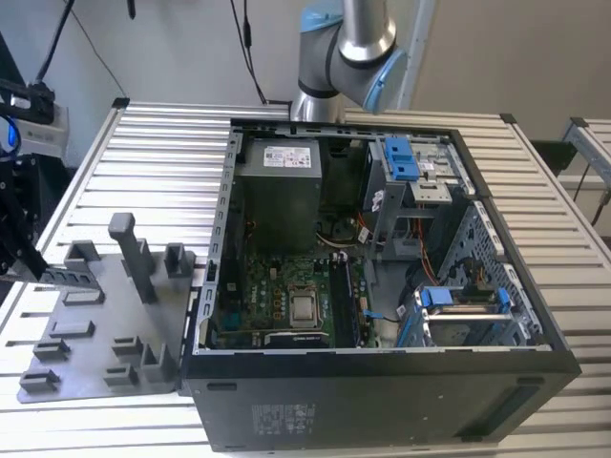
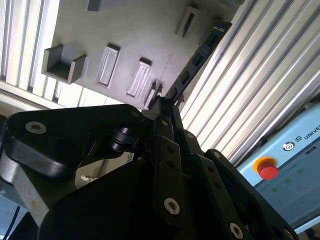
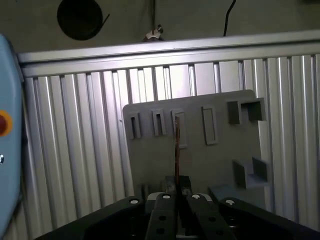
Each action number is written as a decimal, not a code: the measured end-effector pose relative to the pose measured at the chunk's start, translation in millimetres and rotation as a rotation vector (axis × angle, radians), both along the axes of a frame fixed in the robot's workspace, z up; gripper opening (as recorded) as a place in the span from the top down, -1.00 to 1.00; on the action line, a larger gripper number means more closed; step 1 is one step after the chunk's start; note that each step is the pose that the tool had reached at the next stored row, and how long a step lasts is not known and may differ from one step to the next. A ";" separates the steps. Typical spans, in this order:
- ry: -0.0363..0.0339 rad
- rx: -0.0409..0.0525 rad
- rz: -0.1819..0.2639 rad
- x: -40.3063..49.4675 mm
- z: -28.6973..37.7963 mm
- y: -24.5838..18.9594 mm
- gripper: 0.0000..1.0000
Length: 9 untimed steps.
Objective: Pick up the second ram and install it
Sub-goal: 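Pick up the second ram and move it above second insertion slot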
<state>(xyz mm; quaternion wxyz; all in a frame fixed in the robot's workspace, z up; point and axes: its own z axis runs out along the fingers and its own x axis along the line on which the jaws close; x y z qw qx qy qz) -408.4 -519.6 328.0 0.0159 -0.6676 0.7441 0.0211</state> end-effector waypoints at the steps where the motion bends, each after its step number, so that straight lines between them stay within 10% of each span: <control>1: 0.0000 0.0000 -0.001 0.0 1.3 0.0 0.72; 9: 0.0000 0.0002 -0.007 -0.3 12.3 0.0 0.72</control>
